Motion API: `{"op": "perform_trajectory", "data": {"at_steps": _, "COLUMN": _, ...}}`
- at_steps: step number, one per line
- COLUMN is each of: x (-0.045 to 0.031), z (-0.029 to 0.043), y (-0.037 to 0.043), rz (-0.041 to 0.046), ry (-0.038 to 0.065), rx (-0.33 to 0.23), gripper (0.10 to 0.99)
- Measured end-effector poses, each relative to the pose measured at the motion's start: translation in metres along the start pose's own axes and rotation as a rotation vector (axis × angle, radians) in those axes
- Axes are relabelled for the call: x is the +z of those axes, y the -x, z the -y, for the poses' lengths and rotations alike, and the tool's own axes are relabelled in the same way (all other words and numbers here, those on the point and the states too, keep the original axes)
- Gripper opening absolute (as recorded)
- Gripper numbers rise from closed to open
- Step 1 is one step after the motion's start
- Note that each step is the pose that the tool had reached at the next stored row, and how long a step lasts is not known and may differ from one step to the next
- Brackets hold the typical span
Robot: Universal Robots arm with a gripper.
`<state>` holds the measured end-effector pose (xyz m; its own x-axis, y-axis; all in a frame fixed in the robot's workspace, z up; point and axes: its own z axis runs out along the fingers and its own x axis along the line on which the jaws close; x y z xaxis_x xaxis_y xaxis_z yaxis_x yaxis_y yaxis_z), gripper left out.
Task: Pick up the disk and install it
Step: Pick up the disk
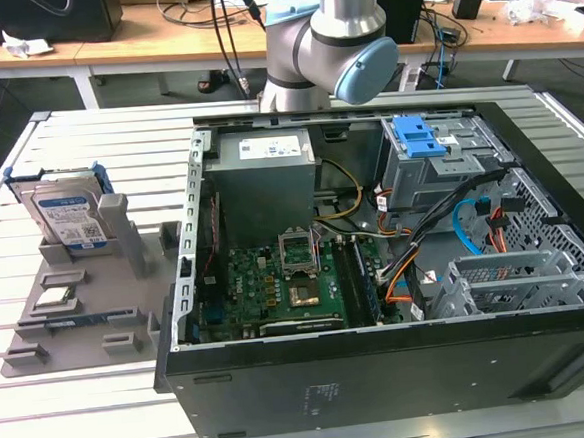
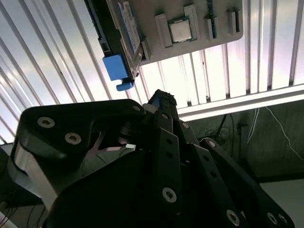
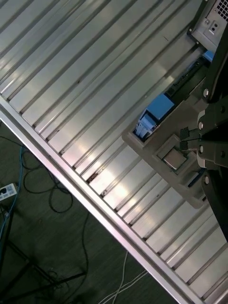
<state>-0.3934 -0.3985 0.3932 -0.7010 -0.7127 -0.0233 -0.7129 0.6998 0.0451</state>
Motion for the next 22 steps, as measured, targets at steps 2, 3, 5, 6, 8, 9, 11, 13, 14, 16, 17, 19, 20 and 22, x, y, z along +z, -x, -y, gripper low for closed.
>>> {"op": "perform_trajectory", "data": {"at_steps": 2, "x": 0.0, "z": 0.0, "y": 0.0, "rz": -0.0006, "ry": 0.0, "rx": -0.014, "gripper": 0.106}}
{"op": "perform_trajectory", "data": {"at_steps": 3, "x": 0.0, "z": 0.0, "y": 0.0, "rz": -0.0008, "ry": 0.0, "rx": -0.02, "gripper": 0.106}}
{"op": "perform_trajectory", "data": {"at_steps": 5, "x": 0.0, "z": 0.0, "y": 0.0, "rz": -0.0013, "ry": 0.001, "rx": -0.03, "gripper": 0.106}}
{"op": "perform_trajectory", "data": {"at_steps": 6, "x": 0.0, "z": 0.0, "y": 0.0, "rz": -0.0018, "ry": 0.001, "rx": -0.039, "gripper": 0.106}}
{"op": "perform_trajectory", "data": {"at_steps": 8, "x": 0.0, "z": 0.0, "y": 0.0, "rz": -0.0027, "ry": 0.001, "rx": -0.06, "gripper": 0.106}}
{"op": "perform_trajectory", "data": {"at_steps": 9, "x": 0.0, "z": 0.0, "y": 0.0, "rz": -0.003, "ry": 0.001, "rx": -0.065, "gripper": 0.106}}
{"op": "perform_trajectory", "data": {"at_steps": 11, "x": 0.0, "z": 0.0, "y": 0.0, "rz": -0.0037, "ry": 0.002, "rx": -0.082, "gripper": 0.106}}
{"op": "perform_trajectory", "data": {"at_steps": 13, "x": 0.0, "z": 0.0, "y": 0.0, "rz": -0.0044, "ry": 0.002, "rx": -0.097, "gripper": 0.106}}
{"op": "perform_trajectory", "data": {"at_steps": 14, "x": 0.0, "z": 0.0, "y": 0.0, "rz": -0.0046, "ry": 0.002, "rx": -0.102, "gripper": 0.106}}
{"op": "perform_trajectory", "data": {"at_steps": 16, "x": 0.0, "z": 0.0, "y": 0.0, "rz": -0.0052, "ry": 0.003, "rx": -0.113, "gripper": 0.106}}
{"op": "perform_trajectory", "data": {"at_steps": 17, "x": 0.0, "z": 0.0, "y": 0.0, "rz": -0.0053, "ry": 0.003, "rx": -0.118, "gripper": 0.106}}
{"op": "perform_trajectory", "data": {"at_steps": 19, "x": 0.0, "z": 0.0, "y": 0.0, "rz": -0.0058, "ry": 0.003, "rx": -0.131, "gripper": 0.106}}
{"op": "perform_trajectory", "data": {"at_steps": 20, "x": 0.0, "z": 0.0, "y": 0.0, "rz": -0.0061, "ry": 0.003, "rx": -0.135, "gripper": 0.106}}
{"op": "perform_trajectory", "data": {"at_steps": 22, "x": 0.0, "z": 0.0, "y": 0.0, "rz": -0.0066, "ry": 0.003, "rx": -0.146, "gripper": 0.106}}
